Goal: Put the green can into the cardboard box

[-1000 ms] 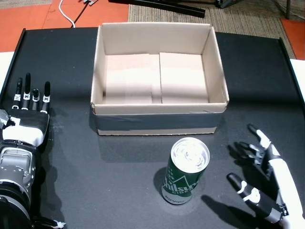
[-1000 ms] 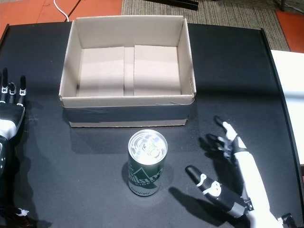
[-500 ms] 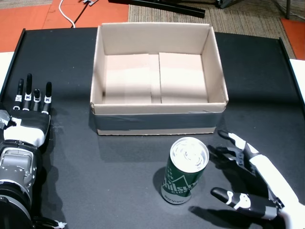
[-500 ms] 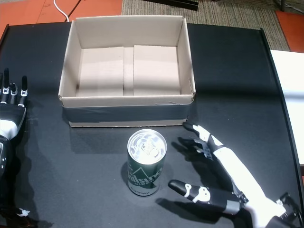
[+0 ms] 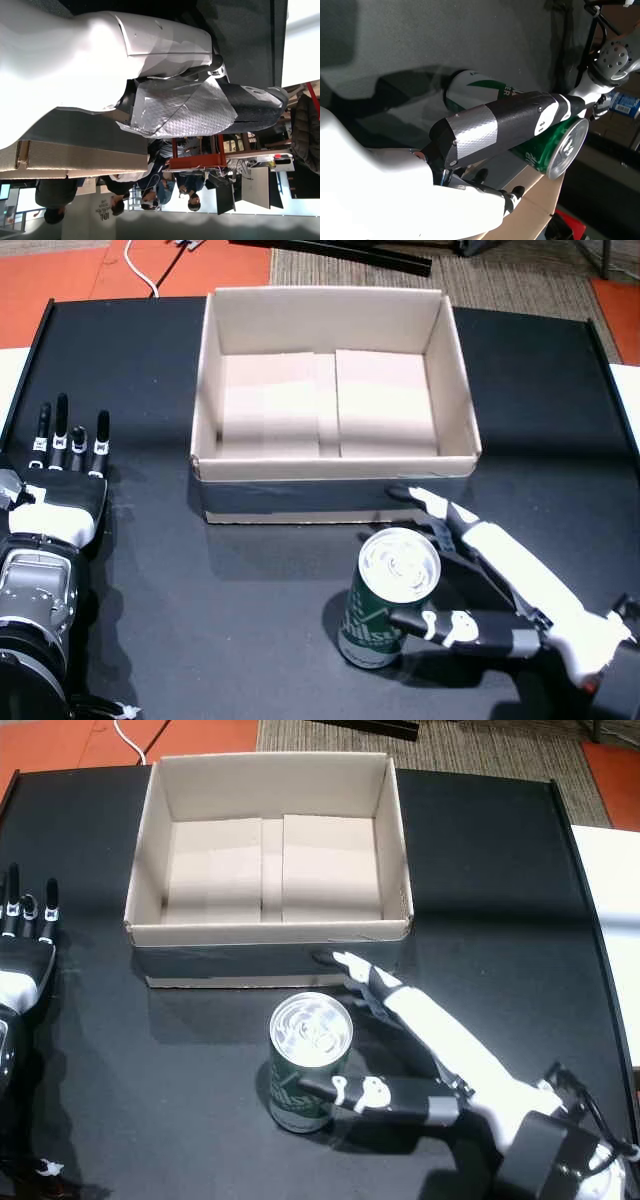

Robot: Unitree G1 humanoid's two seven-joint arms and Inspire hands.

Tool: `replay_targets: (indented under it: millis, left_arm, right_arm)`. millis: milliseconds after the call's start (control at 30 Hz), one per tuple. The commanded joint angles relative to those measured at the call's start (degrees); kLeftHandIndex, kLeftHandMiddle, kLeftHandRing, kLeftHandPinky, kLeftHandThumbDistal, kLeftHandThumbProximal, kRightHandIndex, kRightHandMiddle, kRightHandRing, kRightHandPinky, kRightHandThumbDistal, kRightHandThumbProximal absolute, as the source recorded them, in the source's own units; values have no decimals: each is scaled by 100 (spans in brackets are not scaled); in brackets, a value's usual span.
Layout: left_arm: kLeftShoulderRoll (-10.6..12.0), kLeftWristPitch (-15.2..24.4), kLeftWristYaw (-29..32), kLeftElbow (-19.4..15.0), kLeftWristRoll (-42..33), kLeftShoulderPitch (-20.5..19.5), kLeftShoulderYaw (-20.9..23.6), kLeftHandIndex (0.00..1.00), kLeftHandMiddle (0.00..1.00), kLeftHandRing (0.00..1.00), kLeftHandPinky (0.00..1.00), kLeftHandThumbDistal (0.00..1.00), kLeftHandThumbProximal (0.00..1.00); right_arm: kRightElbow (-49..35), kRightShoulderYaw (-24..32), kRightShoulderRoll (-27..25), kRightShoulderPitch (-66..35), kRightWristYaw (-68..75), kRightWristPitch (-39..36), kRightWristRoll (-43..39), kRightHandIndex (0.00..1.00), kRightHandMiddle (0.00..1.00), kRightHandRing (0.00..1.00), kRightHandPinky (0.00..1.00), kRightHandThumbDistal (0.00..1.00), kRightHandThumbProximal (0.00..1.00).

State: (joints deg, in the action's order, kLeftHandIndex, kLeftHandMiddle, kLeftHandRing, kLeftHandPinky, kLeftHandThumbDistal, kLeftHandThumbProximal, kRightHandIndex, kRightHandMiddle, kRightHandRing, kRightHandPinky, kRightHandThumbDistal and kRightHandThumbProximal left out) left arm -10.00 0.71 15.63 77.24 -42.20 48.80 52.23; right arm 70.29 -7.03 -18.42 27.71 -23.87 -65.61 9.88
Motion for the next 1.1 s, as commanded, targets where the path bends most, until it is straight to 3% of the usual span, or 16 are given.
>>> replay_targets:
  millis: [0, 400, 600, 700, 833, 900, 1067]
  left_arm:
    - [5, 0, 34, 25, 49, -73, -4, 41, 20, 45, 84, 69, 100]
    - [0, 0, 17, 23, 43, -50, -1, 40, 18, 43, 83, 65, 100]
    - [4, 10, -13, 22, 35, -27, 14, 38, 19, 42, 81, 65, 100]
    - [-1, 7, -41, 23, 49, -19, 2, 37, 19, 41, 78, 65, 100]
    - [4, 41, -115, 22, 69, 2, -16, 33, 18, 42, 76, 64, 98]
    - [6, 39, -161, 24, 55, 15, -4, 27, 17, 40, 74, 64, 98]
    - [15, 18, -76, 20, 0, -4, 46, 23, 19, 43, 72, 59, 94]
  right_arm:
    - [52, -41, 28, 84, 6, 70, 88, 83, 94, 100, 100, 100, 70]
    - [90, -69, 58, 199, -80, 104, 97, 84, 95, 100, 100, 100, 73]
    - [114, 173, 251, 219, -885, 368, -440, 83, 92, 99, 100, 100, 68]
    - [110, 277, 367, 246, -1205, 567, -617, 78, 85, 91, 99, 100, 65]
    - [104, 412, 545, 295, -1580, 780, -830, 69, 73, 80, 90, 100, 59]
    - [96, 496, 628, 323, -1809, 883, -953, 67, 69, 76, 87, 100, 54]
    - [145, 846, 832, 389, -2442, 1066, -1399, 63, 64, 71, 84, 100, 56]
